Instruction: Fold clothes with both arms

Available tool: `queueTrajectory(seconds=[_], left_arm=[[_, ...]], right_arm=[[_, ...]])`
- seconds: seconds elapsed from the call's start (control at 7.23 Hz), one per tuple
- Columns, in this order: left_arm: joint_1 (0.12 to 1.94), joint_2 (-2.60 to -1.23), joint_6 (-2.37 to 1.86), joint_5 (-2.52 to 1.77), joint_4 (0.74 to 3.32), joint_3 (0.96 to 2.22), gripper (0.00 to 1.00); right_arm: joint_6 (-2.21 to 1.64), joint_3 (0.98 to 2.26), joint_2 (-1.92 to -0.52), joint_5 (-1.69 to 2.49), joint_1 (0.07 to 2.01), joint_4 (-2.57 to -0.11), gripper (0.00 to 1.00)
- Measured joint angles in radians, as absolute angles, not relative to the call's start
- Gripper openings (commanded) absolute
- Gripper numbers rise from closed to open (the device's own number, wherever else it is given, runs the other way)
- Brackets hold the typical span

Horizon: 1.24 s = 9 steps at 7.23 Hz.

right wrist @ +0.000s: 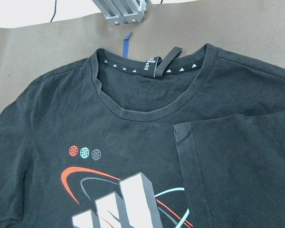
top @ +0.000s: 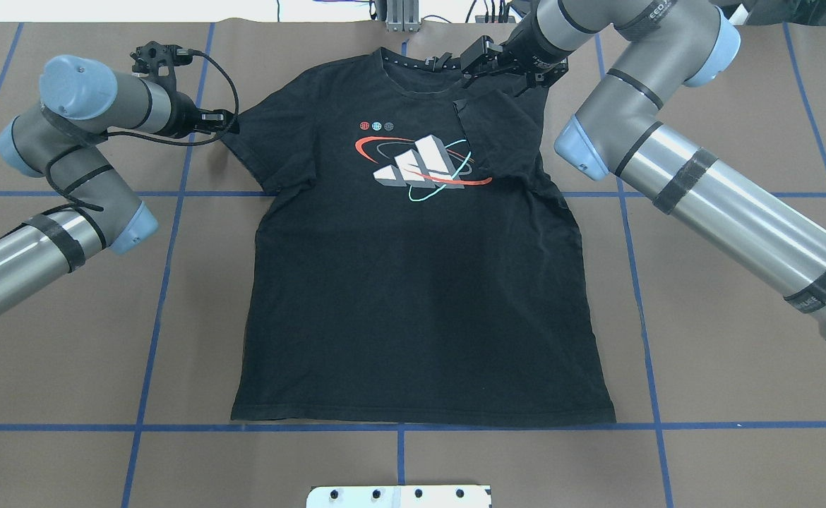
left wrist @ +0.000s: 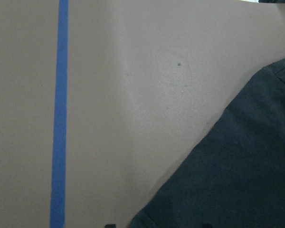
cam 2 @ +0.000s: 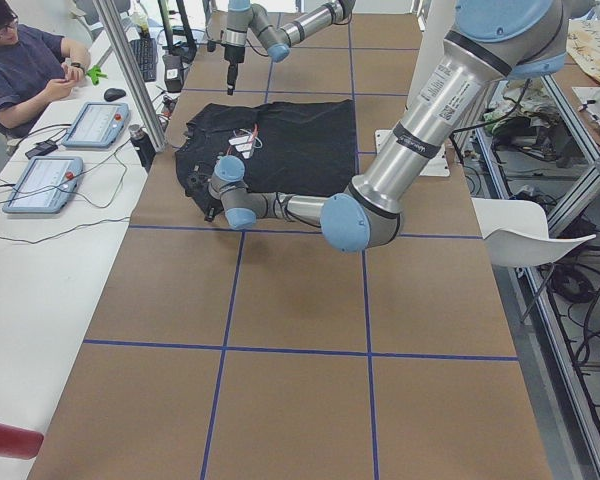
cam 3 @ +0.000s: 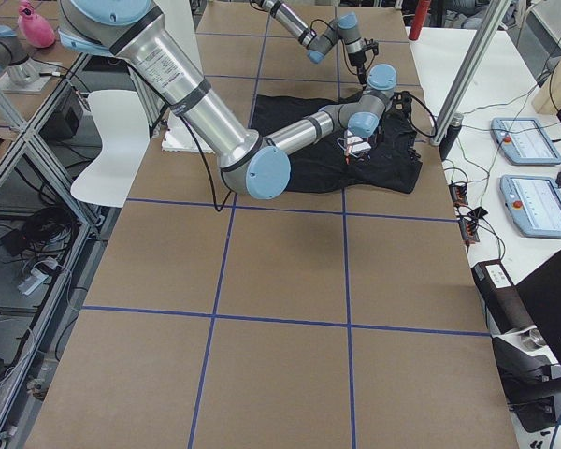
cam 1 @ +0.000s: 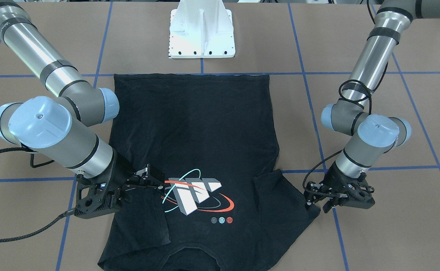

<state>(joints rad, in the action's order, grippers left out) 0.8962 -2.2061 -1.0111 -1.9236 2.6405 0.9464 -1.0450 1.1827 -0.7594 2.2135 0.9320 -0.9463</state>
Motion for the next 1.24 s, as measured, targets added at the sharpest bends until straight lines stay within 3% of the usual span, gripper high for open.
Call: queueTrajectory(seconds=[0.83,1.24], left_arm=[[0.896,-2.207,-1.011,-1.919,2.640,0.941,0.49],[0.896,-2.207,-1.011,-1.919,2.640,0.940,0.49]], right_arm=[[-1.045,1.183,-0.759,2.212,0.931,-0.946,1.00],[-1.045,1.183,-0.760,2.213,0.932,-0.946,1.00]])
